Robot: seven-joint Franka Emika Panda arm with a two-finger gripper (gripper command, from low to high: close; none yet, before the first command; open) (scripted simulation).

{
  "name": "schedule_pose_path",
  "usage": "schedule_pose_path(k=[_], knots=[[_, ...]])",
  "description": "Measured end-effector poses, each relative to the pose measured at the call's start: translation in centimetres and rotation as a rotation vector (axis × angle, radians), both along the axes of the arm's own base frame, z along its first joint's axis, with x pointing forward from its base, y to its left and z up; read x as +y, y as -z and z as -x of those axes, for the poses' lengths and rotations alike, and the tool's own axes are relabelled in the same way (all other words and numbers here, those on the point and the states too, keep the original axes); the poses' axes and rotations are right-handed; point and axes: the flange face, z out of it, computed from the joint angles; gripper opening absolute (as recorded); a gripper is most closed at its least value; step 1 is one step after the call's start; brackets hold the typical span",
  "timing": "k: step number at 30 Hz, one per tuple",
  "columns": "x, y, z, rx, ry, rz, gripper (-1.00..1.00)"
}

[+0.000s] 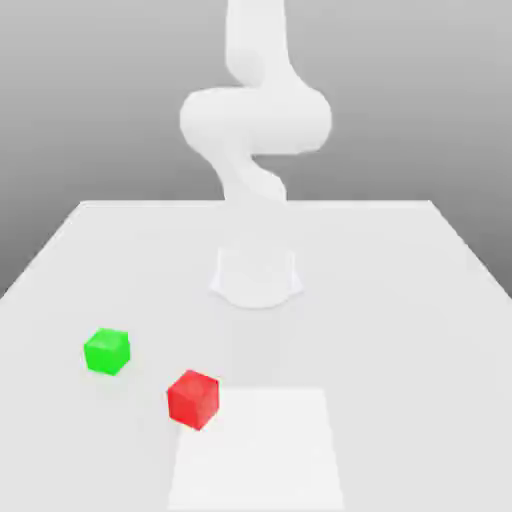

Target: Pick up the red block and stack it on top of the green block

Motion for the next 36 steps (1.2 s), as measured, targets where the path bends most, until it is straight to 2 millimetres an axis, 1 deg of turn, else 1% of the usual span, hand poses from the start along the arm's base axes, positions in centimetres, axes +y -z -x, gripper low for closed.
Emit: schedule_pose_path(k=[2, 4, 6, 9, 11, 13, 15, 17, 18, 20, 24, 25, 30, 31, 32, 36], knots=[[-0.9, 4.9, -2.3, 0.076, 0.043, -0.017, 0.0], [-1.9, 9.9, -3.9, 0.15, 0.086, -0.035, 0.0], [-3.0, 14.9, -4.9, 0.223, 0.13, -0.052, 0.0], [-4.5, 22.4, -5.3, 0.332, 0.197, -0.08, 0.0], [-5.4, 27.4, -4.8, 0.407, 0.244, -0.1, 0.0], [-6.2, 32.5, -3.6, 0.485, 0.293, -0.121, 0.0], [-6.9, 37.6, -1.8, 0.567, 0.345, -0.144, 0.0], [-7.4, 42.6, 0.8, 0.655, 0.401, -0.169, 0.0], [-7.7, 44.2, 1.7, 0.679, 0.42, -0.177, 0.0], [-7.6, 46.6, 2.2, 0.697, 0.428, -0.181, 0.0], [-7.7, 50.4, 2.4, 0.703, 0.433, -0.182, 0.0], [-7.6, 51.3, 2.5, 0.703, 0.433, -0.182, -1.0], [-7.6, 51.3, 2.5, 0.702, 0.433, -0.182, -1.0], [-7.6, 51.7, 2.5, 0.702, 0.433, -0.182, -1.0], [-7.6, 51.4, 2.5, 0.702, 0.433, -0.182, -1.0], [-7.7, 48.4, 2.4, 0.702, 0.433, -0.182, -1.0]])
